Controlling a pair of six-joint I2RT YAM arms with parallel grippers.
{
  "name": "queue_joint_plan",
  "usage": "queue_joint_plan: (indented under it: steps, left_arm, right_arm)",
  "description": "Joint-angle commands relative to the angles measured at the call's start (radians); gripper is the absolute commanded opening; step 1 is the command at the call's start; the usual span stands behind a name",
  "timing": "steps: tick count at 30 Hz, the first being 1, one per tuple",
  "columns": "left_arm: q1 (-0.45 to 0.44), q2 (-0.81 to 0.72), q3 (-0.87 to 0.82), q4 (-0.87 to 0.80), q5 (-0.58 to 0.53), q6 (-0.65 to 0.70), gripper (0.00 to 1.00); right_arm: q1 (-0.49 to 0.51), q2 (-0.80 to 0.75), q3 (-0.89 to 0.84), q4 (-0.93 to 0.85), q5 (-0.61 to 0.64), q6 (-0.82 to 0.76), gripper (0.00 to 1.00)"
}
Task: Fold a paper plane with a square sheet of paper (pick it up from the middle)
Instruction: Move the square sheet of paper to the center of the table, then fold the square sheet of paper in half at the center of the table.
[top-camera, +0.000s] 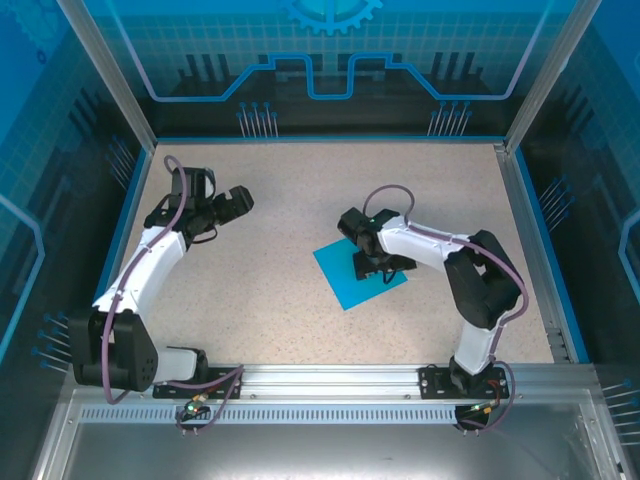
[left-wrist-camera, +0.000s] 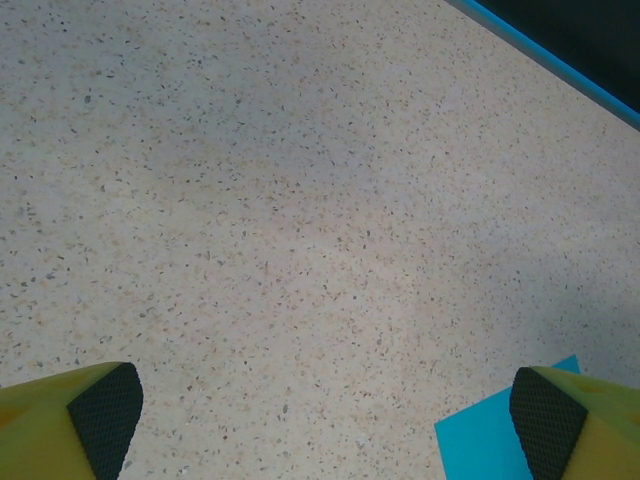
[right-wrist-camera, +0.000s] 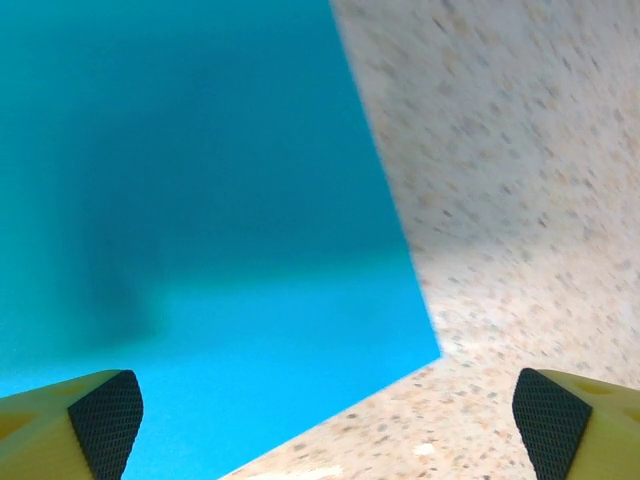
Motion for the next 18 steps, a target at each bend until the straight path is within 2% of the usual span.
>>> queue_joint_plan:
  steps: [1,8,13,18]
  left_arm:
    - [-0.007,-0.003,0.017,0.000,0.020,-0.024,0.98]
    - [-0.010,-0.001,0.010,-0.004,0.034,-0.041,0.98]
    - [-0.013,0.005,0.012,-0.006,0.033,-0.036,0.99]
    - [-0.013,0.005,0.013,-0.011,0.029,-0.028,0.98]
  right_arm:
    - [0.007,-0.010,0.081,0.032,-0.202,-0.135,1.00]
    - [-0.014,0.114,0.149,0.059,-0.309,-0.226,0.99]
    - [-0.062,0.177,0.185,0.050,-0.310,-0.291,0.96]
    - [-0.069,0.215,0.212,0.034,-0.316,-0.323,0.95]
